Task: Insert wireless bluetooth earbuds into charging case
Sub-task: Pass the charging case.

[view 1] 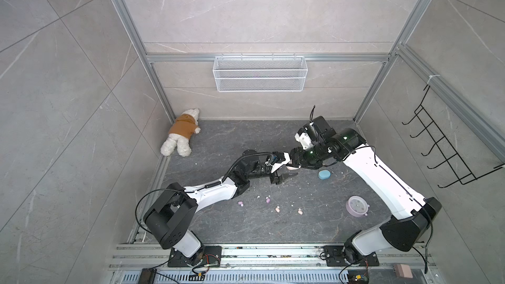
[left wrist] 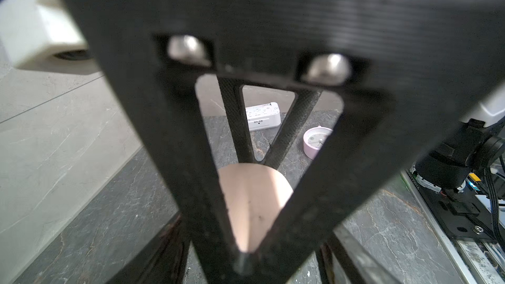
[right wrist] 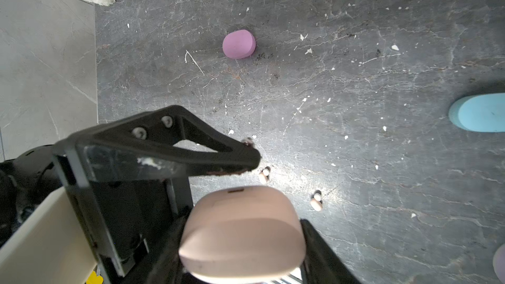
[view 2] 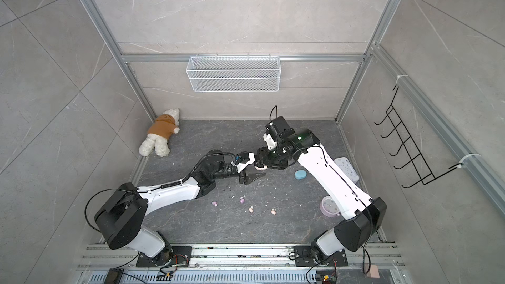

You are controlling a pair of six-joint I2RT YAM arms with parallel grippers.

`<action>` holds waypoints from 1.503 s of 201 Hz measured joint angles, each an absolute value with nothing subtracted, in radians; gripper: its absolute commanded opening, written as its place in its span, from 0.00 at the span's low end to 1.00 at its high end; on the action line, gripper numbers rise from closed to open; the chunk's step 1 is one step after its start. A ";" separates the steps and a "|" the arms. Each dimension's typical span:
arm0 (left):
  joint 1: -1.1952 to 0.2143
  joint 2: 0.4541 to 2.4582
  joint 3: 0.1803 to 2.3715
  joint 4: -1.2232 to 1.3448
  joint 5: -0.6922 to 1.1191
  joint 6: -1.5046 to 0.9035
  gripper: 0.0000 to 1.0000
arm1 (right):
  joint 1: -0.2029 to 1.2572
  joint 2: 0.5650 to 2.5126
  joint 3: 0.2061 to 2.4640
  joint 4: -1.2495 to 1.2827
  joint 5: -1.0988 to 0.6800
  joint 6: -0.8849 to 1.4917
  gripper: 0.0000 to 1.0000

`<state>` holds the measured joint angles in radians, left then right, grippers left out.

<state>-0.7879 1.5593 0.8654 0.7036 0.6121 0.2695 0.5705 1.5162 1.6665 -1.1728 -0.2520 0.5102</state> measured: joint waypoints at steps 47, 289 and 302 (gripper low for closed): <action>-0.797 1.561 0.865 0.696 0.611 0.279 0.65 | 0.574 1.516 1.674 -1.169 -0.260 0.525 0.57; -0.799 1.560 0.863 0.728 0.575 0.308 0.36 | 0.576 1.516 1.676 -1.163 -0.281 0.545 0.63; -0.799 1.560 0.863 0.728 0.575 0.307 0.35 | 0.576 1.516 1.676 -1.163 -0.281 0.547 0.67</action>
<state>-0.7990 1.5600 0.8635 0.7280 0.5755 0.3073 0.5758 1.5162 1.6756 -1.1625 -0.2813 0.5468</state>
